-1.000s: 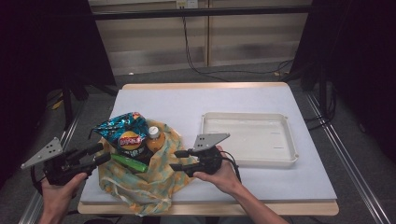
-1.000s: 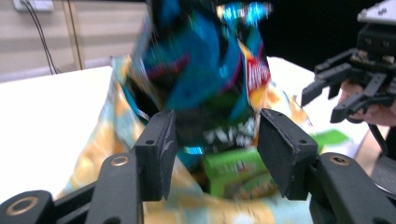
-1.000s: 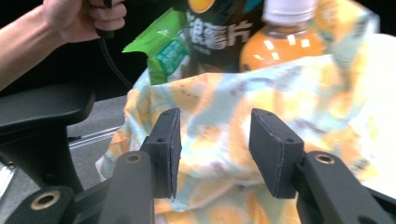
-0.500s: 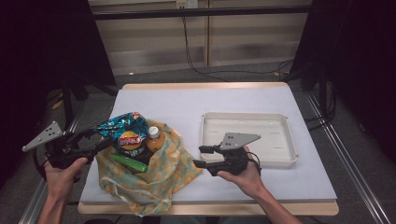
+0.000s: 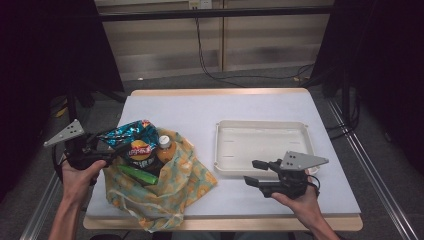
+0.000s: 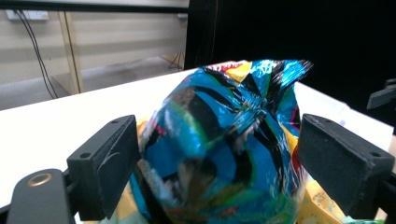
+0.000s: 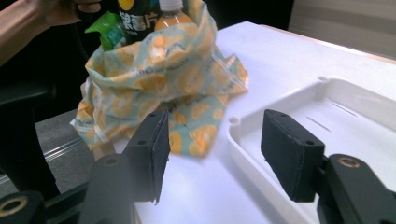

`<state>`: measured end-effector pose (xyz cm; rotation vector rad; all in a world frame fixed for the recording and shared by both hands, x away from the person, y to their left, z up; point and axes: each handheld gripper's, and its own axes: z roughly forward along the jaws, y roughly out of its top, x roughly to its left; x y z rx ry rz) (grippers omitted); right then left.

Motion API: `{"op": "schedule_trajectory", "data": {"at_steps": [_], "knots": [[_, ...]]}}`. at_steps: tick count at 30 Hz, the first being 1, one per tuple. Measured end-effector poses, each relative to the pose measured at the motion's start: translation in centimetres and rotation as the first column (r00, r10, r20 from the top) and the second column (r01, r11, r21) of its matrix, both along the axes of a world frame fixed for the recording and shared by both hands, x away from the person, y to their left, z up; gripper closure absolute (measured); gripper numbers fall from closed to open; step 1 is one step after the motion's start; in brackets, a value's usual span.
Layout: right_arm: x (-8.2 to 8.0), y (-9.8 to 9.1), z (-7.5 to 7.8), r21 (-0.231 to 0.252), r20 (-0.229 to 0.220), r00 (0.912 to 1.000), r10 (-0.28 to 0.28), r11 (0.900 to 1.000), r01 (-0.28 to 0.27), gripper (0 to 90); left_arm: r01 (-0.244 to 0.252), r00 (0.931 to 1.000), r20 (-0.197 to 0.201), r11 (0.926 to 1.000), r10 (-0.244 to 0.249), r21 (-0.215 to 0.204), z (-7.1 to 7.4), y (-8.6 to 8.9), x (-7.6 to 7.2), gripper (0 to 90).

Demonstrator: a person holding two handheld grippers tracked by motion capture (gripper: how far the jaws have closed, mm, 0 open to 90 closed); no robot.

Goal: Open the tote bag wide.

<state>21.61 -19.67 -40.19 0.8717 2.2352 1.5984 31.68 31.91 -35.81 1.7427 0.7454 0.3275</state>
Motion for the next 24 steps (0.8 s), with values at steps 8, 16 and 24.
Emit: {"op": "schedule_trajectory", "data": {"at_steps": [8,16,24], "knots": [[-1.2,-2.3,-1.3,0.009,-0.022,0.9982,-0.057,0.9983,0.057,41.6,-0.007,0.9998,0.016,0.9995,0.006,0.031,-0.1,-0.3,0.0,25.2],[-0.9,-2.4,-2.1,-0.001,-0.036,0.9977,-0.057,0.9984,0.057,42.2,0.03,0.9994,0.018,0.9993,-0.03,-0.02,-0.4,0.6,-0.3,56.8],[-1.2,-2.7,-2.3,0.01,-0.041,0.9966,-0.071,0.9974,0.072,42.2,0.044,0.9989,0.016,0.9986,-0.043,-0.03,0.0,0.6,-0.5,71.0]]}}
